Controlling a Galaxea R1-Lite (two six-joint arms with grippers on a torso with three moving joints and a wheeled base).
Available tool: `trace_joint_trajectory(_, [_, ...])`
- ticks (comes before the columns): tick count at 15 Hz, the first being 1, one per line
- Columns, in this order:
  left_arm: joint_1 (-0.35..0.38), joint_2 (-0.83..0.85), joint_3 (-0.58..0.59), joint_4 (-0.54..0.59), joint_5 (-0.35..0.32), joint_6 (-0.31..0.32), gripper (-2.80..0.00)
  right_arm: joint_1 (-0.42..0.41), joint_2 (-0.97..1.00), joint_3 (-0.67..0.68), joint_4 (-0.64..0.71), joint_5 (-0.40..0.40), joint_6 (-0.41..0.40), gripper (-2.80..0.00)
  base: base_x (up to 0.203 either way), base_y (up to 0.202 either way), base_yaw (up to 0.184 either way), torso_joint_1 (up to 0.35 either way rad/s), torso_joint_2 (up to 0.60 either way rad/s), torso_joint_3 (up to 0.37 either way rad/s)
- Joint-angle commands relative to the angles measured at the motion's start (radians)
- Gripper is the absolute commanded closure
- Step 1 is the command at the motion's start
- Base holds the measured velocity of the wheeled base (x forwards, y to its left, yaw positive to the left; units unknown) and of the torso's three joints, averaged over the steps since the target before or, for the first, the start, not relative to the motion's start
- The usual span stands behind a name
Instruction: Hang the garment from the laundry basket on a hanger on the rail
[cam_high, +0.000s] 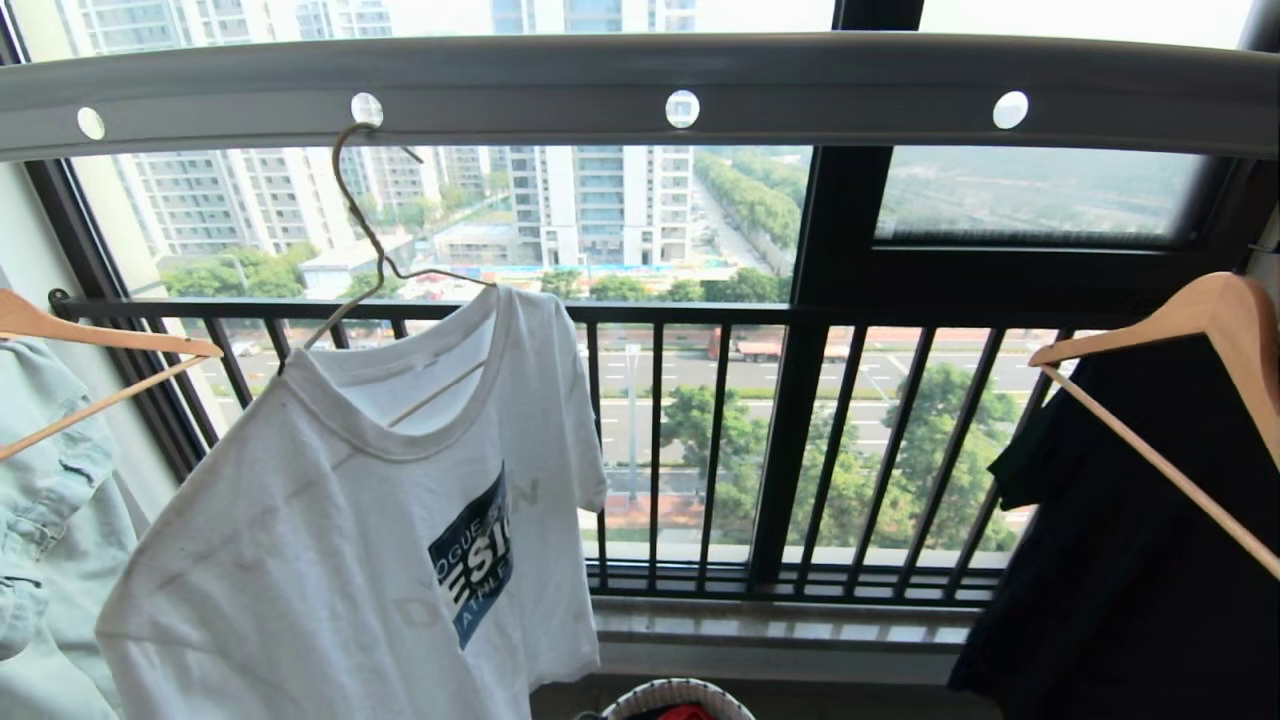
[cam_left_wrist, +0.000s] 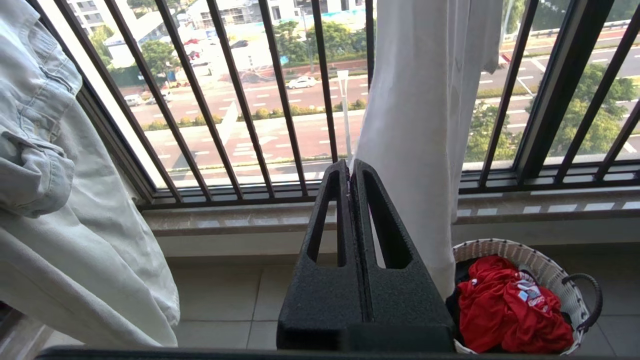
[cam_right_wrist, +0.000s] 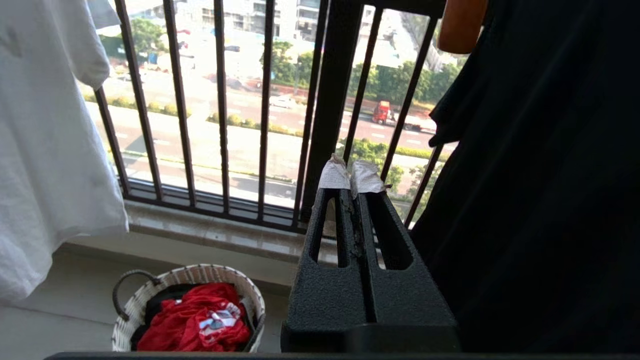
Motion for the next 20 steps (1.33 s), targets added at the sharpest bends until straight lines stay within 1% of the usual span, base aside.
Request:
trace_joint_trajectory(1, [0.000, -0.002, 0.000, 0.003, 0.000, -0.001, 0.00, 0.001, -0.018, 0.058, -0.080, -0.004, 0.014, 0.00, 0.000, 0.000, 0.000, 0.000, 0.00, 0.000])
trace_joint_trajectory(3, [-0.001, -0.002, 0.001, 0.003, 0.000, -0.009, 0.00, 0.001, -0.018, 0.059, -0.031, -0.053, 0.025, 0.00, 0.000, 0.000, 0.000, 0.000, 0.00, 0.000])
trace_joint_trajectory(7, [0.000, -0.002, 0.001, 0.003, 0.000, -0.012, 0.00, 0.001, -0.018, 0.057, -0.032, -0.060, 0.122, 0.00, 0.000, 0.000, 0.000, 0.000, 0.00, 0.000])
trace_joint_trajectory(20, [0.000, -0.002, 0.001, 0.003, 0.000, -0.012, 0.00, 0.001, -0.018, 0.057, -0.033, -0.061, 0.121, 0.00, 0.000, 0.000, 0.000, 0.000, 0.00, 0.000])
